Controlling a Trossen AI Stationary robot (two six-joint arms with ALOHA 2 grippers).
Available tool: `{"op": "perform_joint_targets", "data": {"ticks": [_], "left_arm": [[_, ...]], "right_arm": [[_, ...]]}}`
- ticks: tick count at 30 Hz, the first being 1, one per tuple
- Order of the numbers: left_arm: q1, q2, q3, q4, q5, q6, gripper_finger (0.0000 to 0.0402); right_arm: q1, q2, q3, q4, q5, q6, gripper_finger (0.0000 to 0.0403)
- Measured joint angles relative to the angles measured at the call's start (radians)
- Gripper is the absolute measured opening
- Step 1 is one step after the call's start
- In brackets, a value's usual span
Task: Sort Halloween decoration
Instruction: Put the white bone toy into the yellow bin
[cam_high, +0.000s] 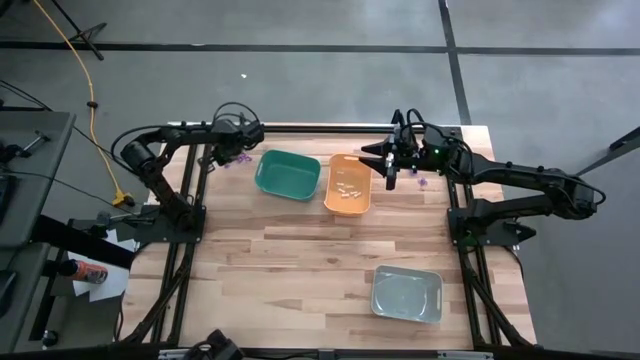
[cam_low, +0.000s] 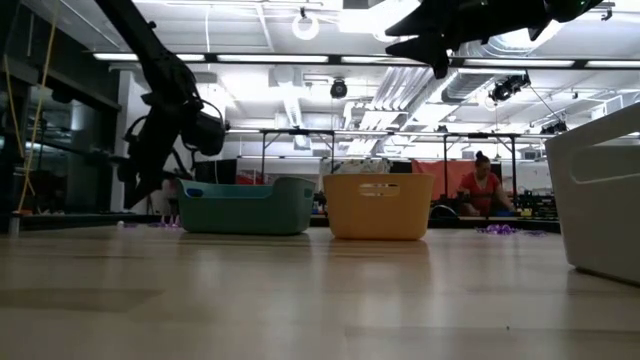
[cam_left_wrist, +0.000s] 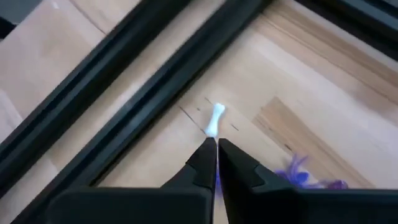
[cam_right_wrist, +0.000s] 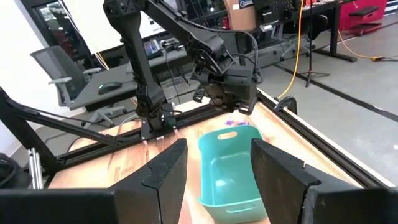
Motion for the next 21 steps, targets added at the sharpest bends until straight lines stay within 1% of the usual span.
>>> {"op": "perform_joint_targets", "data": {"ticks": [5, 12, 16, 19, 21], "left_arm": [[0.026, -0.003, -0.036, 0.017, -0.039, -0.020, 0.0001], [0.072, -0.002, -0.064, 0.118, -0.051, -0.010, 0.0000], [0.072, -0.002, -0.063, 0.119, -0.081, -0.050, 0.0000], [0.072, 0.000, -0.063, 0.117, -0.075, -0.075, 0.0000], [0.070, 0.000, -0.069, 0.114, -0.069, -0.121, 0.0000]], "right_arm": [[0.000, 0.000, 0.000, -0.008, 0.000, 0.000, 0.0171], [0.000, 0.000, 0.000, -0.013, 0.000, -0.004, 0.0171], [0.000, 0.000, 0.000, -0.013, 0.000, -0.018, 0.0171], [0.000, 0.000, 0.000, -0.013, 0.000, -0.018, 0.0171], [0.000, 0.000, 0.000, -0.013, 0.000, -0.018, 0.0171]]}}
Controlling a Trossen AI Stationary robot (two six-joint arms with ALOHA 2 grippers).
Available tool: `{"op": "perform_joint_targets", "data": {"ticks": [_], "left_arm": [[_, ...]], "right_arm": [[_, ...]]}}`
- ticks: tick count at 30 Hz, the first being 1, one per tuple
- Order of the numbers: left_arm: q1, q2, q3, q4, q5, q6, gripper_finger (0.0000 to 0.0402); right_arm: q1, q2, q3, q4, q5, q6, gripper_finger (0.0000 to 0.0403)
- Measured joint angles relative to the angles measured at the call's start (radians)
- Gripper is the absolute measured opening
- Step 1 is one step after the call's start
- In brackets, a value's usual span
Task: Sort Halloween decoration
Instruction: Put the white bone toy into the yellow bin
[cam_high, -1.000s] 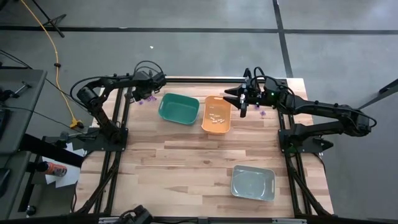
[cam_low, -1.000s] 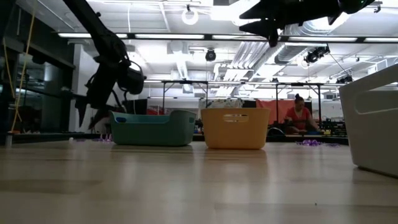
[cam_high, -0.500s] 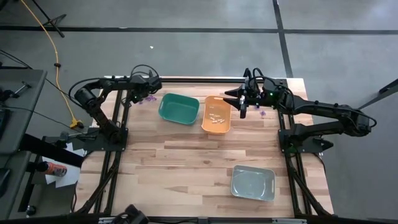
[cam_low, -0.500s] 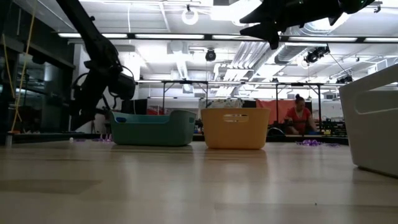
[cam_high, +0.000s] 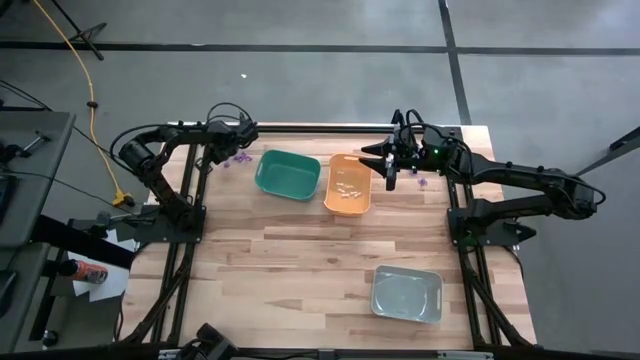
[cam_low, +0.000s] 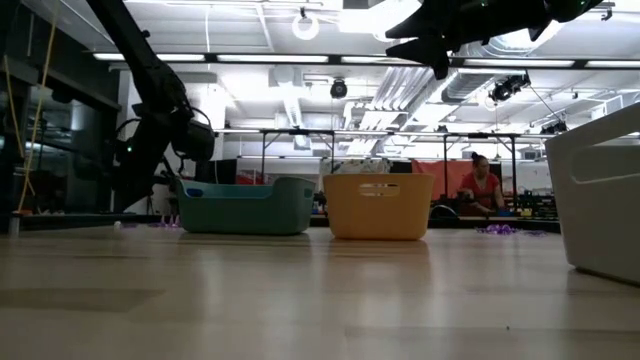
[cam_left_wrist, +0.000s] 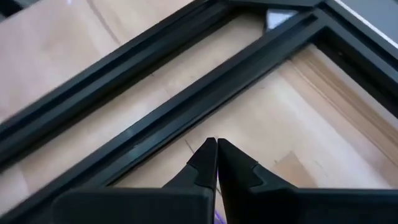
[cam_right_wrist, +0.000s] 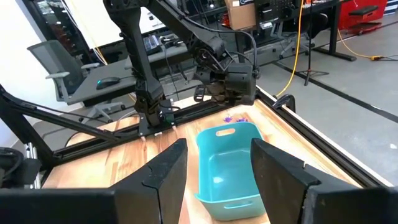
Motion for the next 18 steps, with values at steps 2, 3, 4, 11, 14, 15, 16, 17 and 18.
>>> {"op": "perform_joint_targets", "data": {"ticks": [2, 3, 4, 11, 14, 15, 16, 17, 18], "left_arm": [[-0.010, 0.000, -0.015, -0.005, -0.007, -0.062, 0.0000], [-0.015, 0.000, -0.022, -0.007, -0.016, -0.090, 0.0000], [-0.020, 0.000, -0.031, -0.006, -0.019, -0.116, 0.0000], [-0.022, 0.000, -0.096, 0.125, -0.016, -0.138, 0.0000], [-0.022, 0.000, -0.099, 0.157, -0.026, -0.099, 0.0000], [-0.023, 0.000, -0.099, 0.159, -0.025, -0.095, 0.0000], [-0.025, 0.000, -0.099, 0.160, -0.023, -0.083, 0.0000], [-0.027, 0.000, -0.099, 0.160, -0.021, -0.066, 0.0000], [-0.029, 0.000, -0.099, 0.160, -0.018, -0.052, 0.0000]], "right_arm": [[0.000, 0.000, 0.000, 0.000, 0.000, 0.001, 0.0171], [0.000, 0.000, 0.000, 0.000, 0.000, 0.005, 0.0171], [0.000, 0.000, 0.000, 0.000, 0.000, 0.013, 0.0171], [0.000, 0.000, 0.000, -0.016, 0.000, 0.041, 0.0171], [0.000, 0.000, 0.000, -0.016, 0.000, 0.054, 0.0171], [0.000, 0.000, 0.000, -0.016, 0.000, 0.055, 0.0171], [0.000, 0.000, 0.000, -0.016, 0.000, 0.056, 0.0171], [0.000, 0.000, 0.000, -0.016, 0.000, 0.056, 0.0171], [0.000, 0.000, 0.000, -0.016, 0.000, 0.056, 0.0171]]}}
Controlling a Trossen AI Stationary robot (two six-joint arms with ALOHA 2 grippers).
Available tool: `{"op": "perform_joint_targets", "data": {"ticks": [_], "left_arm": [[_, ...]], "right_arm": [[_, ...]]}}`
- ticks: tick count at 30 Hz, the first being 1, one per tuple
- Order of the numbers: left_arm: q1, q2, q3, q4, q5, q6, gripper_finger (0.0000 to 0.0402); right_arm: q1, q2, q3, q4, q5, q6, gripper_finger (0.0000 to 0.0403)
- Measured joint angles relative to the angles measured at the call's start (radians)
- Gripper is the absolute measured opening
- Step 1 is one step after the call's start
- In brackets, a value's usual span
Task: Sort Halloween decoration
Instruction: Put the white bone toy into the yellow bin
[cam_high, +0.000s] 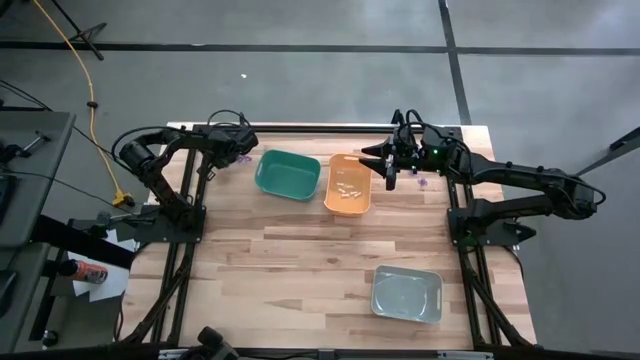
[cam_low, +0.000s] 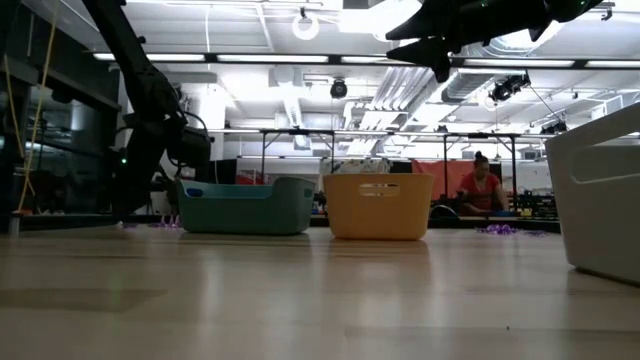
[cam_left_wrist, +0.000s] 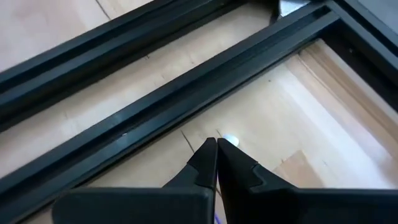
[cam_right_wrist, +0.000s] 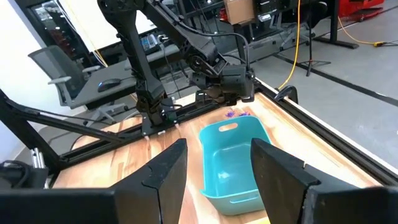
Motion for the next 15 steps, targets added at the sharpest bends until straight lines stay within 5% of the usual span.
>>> {"op": "perform_joint_targets", "data": {"ticks": [15], "left_arm": [[-0.114, 0.000, 0.000, 0.034, 0.023, 0.123, 0.0000]], "right_arm": [[0.000, 0.000, 0.000, 0.001, 0.000, 0.000, 0.0171]]}}
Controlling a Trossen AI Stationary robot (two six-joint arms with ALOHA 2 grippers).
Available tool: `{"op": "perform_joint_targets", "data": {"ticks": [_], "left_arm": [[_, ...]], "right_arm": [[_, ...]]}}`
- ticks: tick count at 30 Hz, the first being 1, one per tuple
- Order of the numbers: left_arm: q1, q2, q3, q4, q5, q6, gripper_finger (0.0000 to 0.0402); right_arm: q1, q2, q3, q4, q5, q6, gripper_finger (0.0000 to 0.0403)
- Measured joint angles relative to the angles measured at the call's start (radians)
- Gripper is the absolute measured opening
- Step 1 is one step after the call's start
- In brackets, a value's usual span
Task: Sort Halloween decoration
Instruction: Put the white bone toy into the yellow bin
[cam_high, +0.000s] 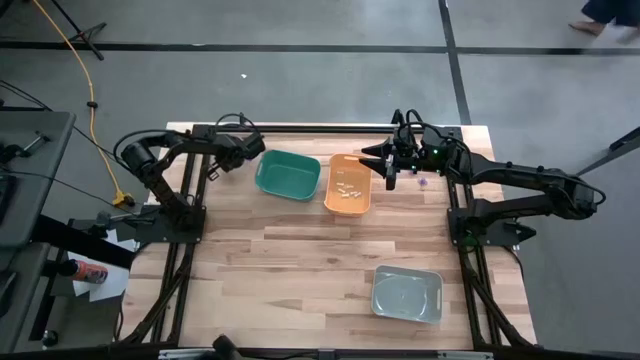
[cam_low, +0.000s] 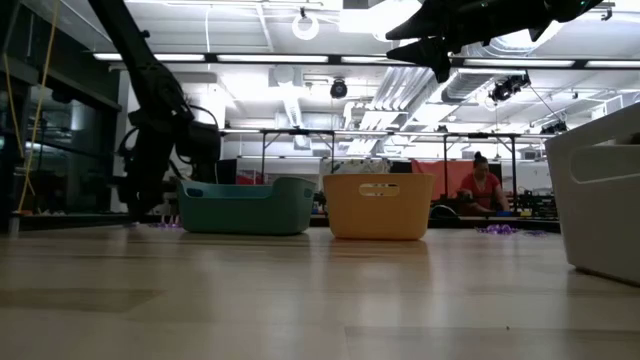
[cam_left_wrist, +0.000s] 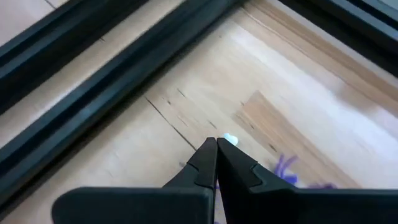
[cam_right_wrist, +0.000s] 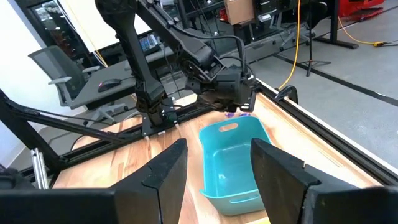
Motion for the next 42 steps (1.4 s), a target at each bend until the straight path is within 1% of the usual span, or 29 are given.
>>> {"op": "perform_joint_targets", "data": {"ticks": [3, 5, 7, 11, 15, 16, 18, 21, 23, 25, 28, 32, 37, 39, 42], "left_arm": [[-0.019, -0.013, 0.000, -0.003, 0.017, 0.008, 0.0000], [-0.023, -0.041, 0.005, -0.021, 0.049, 0.012, 0.0000], [-0.019, -0.086, 0.012, -0.038, 0.047, 0.029, 0.0000], [0.012, -0.174, 0.020, -0.038, 0.018, 0.136, 0.0000], [0.058, -0.228, 0.036, -0.034, 0.032, 0.296, 0.0000], [0.069, -0.232, 0.042, -0.034, 0.049, 0.342, 0.0000], [0.093, -0.230, 0.054, -0.035, 0.123, 0.457, 0.0000], [0.128, -0.211, 0.085, -0.085, 0.305, 0.632, 0.0000], [0.147, -0.203, 0.118, -0.155, 0.399, 0.700, 0.0000], [0.163, -0.201, 0.164, -0.214, 0.460, 0.760, 0.0000], [0.191, -0.200, 0.229, -0.244, 0.532, 0.919, 0.0000], [0.220, -0.198, 0.281, -0.252, 0.572, 1.062, 0.0000], [0.275, -0.156, 0.298, -0.352, 0.571, 1.070, 0.0010], [0.287, -0.125, 0.297, -0.392, 0.573, 1.072, 0.0022], [0.284, -0.085, 0.296, -0.387, 0.606, 1.049, 0.0047]], "right_arm": [[0.000, 0.000, 0.000, 0.000, 0.000, 0.000, 0.0171], [0.000, 0.000, 0.000, 0.000, 0.000, 0.000, 0.0171], [0.000, 0.000, 0.000, 0.000, 0.000, 0.000, 0.0171], [0.000, 0.000, 0.000, 0.001, 0.000, 0.000, 0.0171], [0.000, 0.000, 0.000, 0.001, 0.000, -0.003, 0.0171], [0.000, 0.000, 0.000, 0.001, 0.001, -0.006, 0.0171], [0.000, 0.000, 0.000, 0.001, 0.001, -0.012, 0.0171], [0.000, 0.000, 0.000, 0.001, 0.001, -0.013, 0.0171], [0.000, 0.000, 0.000, 0.001, 0.001, -0.014, 0.0171], [0.000, 0.000, 0.000, 0.001, 0.001, -0.014, 0.0171], [0.000, 0.000, 0.000, 0.001, 0.024, -0.014, 0.0171], [0.000, 0.000, 0.000, 0.001, 0.042, -0.014, 0.0171], [0.000, 0.000, 0.000, -0.009, 0.042, -0.014, 0.0171], [0.000, 0.000, 0.000, -0.025, 0.042, -0.014, 0.0171], [0.000, 0.000, 0.000, -0.047, 0.043, -0.014, 0.0171]]}}
